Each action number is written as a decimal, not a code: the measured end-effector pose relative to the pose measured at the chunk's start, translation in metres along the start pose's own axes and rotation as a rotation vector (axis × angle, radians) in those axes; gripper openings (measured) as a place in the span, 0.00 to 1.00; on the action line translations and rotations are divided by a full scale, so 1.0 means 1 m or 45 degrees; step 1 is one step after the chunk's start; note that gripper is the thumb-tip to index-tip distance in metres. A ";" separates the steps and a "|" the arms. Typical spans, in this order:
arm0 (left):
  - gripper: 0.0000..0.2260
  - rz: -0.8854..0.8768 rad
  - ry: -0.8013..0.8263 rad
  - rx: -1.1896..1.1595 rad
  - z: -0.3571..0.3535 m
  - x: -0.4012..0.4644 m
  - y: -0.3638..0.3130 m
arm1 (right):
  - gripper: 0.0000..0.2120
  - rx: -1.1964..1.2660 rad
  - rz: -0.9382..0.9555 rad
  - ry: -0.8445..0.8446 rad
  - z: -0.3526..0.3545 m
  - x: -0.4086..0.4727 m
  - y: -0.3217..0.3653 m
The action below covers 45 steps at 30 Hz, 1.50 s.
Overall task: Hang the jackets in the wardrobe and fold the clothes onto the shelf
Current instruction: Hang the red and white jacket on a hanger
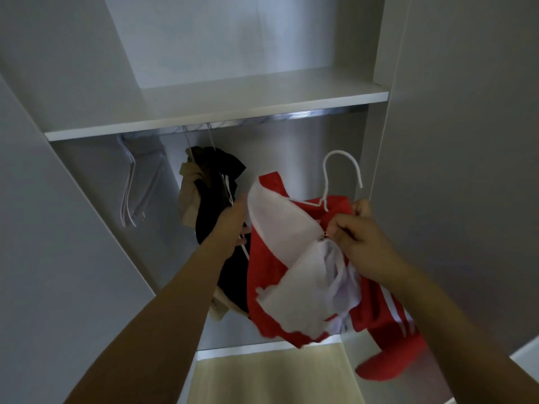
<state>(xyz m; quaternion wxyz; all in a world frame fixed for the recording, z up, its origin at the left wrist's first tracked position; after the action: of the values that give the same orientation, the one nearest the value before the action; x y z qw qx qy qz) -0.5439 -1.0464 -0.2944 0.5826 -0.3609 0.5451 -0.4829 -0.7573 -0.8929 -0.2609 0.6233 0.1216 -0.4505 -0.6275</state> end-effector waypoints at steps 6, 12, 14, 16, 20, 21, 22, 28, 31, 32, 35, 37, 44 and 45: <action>0.11 -0.082 0.055 0.441 -0.033 0.027 -0.052 | 0.16 -0.007 0.034 0.086 0.022 -0.009 0.008; 0.05 -0.747 0.067 0.438 -0.075 -0.002 -0.092 | 0.12 -0.046 -0.025 0.047 0.030 -0.014 -0.004; 0.02 -0.784 0.211 0.345 -0.102 -0.029 -0.093 | 0.09 0.000 -0.100 0.035 0.032 -0.013 -0.009; 0.08 -0.918 0.501 0.371 -0.127 -0.065 -0.094 | 0.10 0.105 -0.135 -0.006 0.034 -0.011 -0.007; 0.10 -0.898 0.702 0.340 -0.119 -0.093 -0.077 | 0.13 0.348 -0.222 -0.179 0.050 -0.005 -0.002; 0.15 -0.868 0.712 0.267 -0.112 -0.098 -0.066 | 0.13 0.375 -0.231 -0.221 0.055 -0.003 -0.002; 0.20 -0.870 0.660 0.228 -0.106 -0.102 -0.055 | 0.13 0.392 -0.230 -0.255 0.060 -0.001 -0.001; 0.25 -1.234 -0.083 0.694 -0.092 -0.126 -0.018 | 0.16 0.388 -0.194 -0.347 0.055 0.018 0.014; 0.16 -1.326 -0.220 0.971 -0.092 -0.128 -0.025 | 0.13 0.333 -0.202 -0.334 0.046 0.023 0.018; 0.14 -1.328 -0.238 1.053 -0.091 -0.127 -0.027 | 0.11 0.304 -0.198 -0.345 0.044 0.024 0.019; 0.12 -1.315 -0.181 1.286 -0.090 -0.123 -0.031 | 0.08 0.220 -0.172 -0.408 0.045 0.032 0.018; 0.13 -1.400 -0.056 1.306 -0.085 -0.127 -0.032 | 0.08 0.157 -0.183 -0.420 0.046 0.037 0.013; 0.17 -1.388 0.209 1.588 -0.045 -0.118 -0.026 | 0.08 0.015 -0.302 -0.532 0.071 0.048 -0.014; 0.17 -1.323 0.324 1.655 -0.040 -0.115 -0.016 | 0.08 -0.016 -0.325 -0.543 0.076 0.049 -0.018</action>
<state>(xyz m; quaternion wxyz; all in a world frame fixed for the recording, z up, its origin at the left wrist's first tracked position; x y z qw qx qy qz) -0.5793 -0.9369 -0.2518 0.3123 -0.1013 -0.0152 -0.9445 -0.8327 -0.9083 -0.2112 0.4305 0.0385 -0.5488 -0.7156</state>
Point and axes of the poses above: each hand's wrist, its own x-axis towards the middle knuckle, its own z-axis out of the back of the hand, y = z × x, the point moved 6 cm from there along x, towards the middle knuckle, and after that the axes turned 3 degrees about -y, right-handed, at the moved point
